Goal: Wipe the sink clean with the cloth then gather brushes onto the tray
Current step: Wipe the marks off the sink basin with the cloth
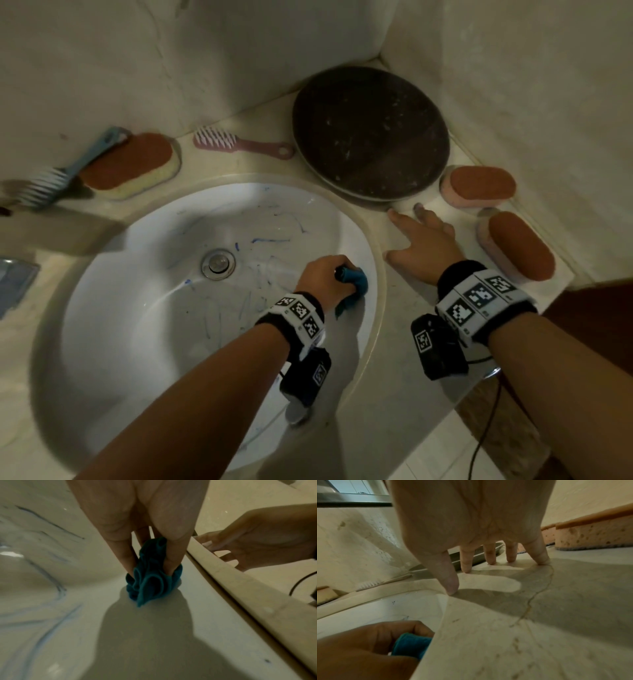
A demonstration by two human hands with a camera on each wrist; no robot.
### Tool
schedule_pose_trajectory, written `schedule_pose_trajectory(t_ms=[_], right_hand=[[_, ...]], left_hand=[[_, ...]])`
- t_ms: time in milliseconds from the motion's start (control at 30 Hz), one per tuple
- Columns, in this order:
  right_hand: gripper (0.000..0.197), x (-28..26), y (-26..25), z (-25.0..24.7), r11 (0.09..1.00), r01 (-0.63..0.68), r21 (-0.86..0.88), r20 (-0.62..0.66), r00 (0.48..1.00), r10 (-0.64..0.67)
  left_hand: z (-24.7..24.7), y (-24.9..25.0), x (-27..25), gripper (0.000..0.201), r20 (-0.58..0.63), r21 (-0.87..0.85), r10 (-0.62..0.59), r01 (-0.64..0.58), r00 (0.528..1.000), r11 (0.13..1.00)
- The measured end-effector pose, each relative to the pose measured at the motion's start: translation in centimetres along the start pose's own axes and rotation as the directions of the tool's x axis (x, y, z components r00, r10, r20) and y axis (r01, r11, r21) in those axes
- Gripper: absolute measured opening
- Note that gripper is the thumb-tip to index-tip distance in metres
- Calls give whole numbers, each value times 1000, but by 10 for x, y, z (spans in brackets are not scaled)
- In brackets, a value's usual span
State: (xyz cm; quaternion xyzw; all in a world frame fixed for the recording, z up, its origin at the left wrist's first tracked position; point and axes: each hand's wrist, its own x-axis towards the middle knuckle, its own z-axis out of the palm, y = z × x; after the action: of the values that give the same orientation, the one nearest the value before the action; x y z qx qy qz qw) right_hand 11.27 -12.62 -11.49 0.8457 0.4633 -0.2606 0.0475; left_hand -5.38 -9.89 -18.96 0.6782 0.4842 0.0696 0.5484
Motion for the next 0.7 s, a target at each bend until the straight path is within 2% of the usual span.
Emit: schedule_pose_trajectory(t_ms=[67,133,200,267,333,467,567,700], right_hand=[[79,0,0,-1,1000,10,-10,15,1000,-10],[81,0,-2,-3,1000,21,12,22,1000,-21],[83,1,-6,-5,998,28,61,3,1000,-29],[85,1,-8,-5,997,36,68,-17,999,-35],[88,3,-8,-2,999,42,25,-26,999,-42],[89,6,-5,3,999,44,5,-49,998,-43],[88,7,-6,5,999,36,23,-68,997,-34],[87,6,-7,6,999,19,26,-53,998,-18]], left_hand=[[-7,-3,1,22,-39,-39,-16,14,999,999],[-17,-9,4,25,-176,-60,-45,35,983,998],[-32,-17,12,29,-349,-71,-82,61,934,996],[-48,-22,22,34,-468,-102,-126,88,875,991],[-61,-22,36,37,-518,-96,-170,141,838,985],[-65,-19,61,39,-532,-144,-259,216,806,966],[-52,-20,66,39,-494,-219,-288,204,820,954],[-35,-27,56,43,-377,-48,-168,161,911,986]])
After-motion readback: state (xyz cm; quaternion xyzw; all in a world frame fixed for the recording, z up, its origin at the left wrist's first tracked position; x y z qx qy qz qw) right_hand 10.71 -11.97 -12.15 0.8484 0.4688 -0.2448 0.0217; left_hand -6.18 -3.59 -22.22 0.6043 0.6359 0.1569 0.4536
